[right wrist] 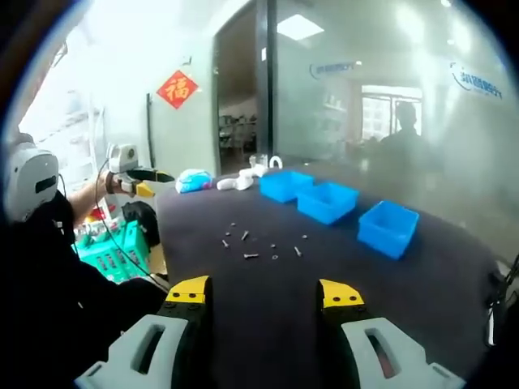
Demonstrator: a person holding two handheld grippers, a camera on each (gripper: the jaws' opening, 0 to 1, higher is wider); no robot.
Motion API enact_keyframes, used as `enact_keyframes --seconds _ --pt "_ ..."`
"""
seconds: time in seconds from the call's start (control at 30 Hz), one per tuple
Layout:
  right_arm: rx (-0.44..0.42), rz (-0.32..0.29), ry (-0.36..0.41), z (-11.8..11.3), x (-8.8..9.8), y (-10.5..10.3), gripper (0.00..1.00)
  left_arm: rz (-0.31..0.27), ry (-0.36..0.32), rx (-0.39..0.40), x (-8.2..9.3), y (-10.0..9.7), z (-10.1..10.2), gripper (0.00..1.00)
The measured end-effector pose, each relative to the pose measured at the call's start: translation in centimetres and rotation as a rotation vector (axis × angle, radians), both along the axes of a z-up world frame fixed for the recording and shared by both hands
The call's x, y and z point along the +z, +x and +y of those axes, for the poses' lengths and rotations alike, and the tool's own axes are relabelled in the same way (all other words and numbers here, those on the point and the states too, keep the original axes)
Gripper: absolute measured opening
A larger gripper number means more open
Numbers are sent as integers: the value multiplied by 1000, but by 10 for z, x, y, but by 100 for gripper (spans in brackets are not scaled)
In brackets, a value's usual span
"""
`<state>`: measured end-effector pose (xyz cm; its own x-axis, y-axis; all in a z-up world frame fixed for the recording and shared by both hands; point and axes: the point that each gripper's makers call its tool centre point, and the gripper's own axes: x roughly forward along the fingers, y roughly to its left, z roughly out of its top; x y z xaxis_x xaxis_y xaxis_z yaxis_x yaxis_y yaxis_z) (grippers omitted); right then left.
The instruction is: Sort the screws, nuts, and washers into the corresponding bins
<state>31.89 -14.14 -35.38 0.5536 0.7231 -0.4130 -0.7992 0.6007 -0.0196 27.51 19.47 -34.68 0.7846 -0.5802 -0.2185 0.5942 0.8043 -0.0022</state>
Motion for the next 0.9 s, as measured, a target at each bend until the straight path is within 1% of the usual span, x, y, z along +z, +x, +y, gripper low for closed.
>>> enact_keyframes --seconds 0.07,0.1,0.17,0.2,0.33,0.5,0.67,0.73,0.83,0.9 --pt "4 15 -14 5 2 4 47 12 -6 -7 2 3 -2 47" --pt "6 25 -30 6 1 6 47 14 -21 -16 5 4 -5 47" --pt "16 18 -63 8 1 10 46 27 -40 -35 8 6 -10 47" --pt "29 24 -82 9 0 11 44 31 -36 -42 8 7 -12 47" --pt "60 54 -117 16 0 18 42 56 14 -72 2 9 -23 47" --pt "95 77 -169 28 2 29 40 103 22 -73 -1 12 -28 47" --pt "120 94 -205 39 5 42 40 106 41 -73 0 12 -31 47" --pt "134 100 -232 43 4 47 40 104 43 -73 0 10 -32 47" --pt "154 108 -265 51 3 54 39 100 61 -79 -3 8 -33 47" --pt "166 119 -287 56 2 57 39 99 59 -80 -4 6 -34 47"
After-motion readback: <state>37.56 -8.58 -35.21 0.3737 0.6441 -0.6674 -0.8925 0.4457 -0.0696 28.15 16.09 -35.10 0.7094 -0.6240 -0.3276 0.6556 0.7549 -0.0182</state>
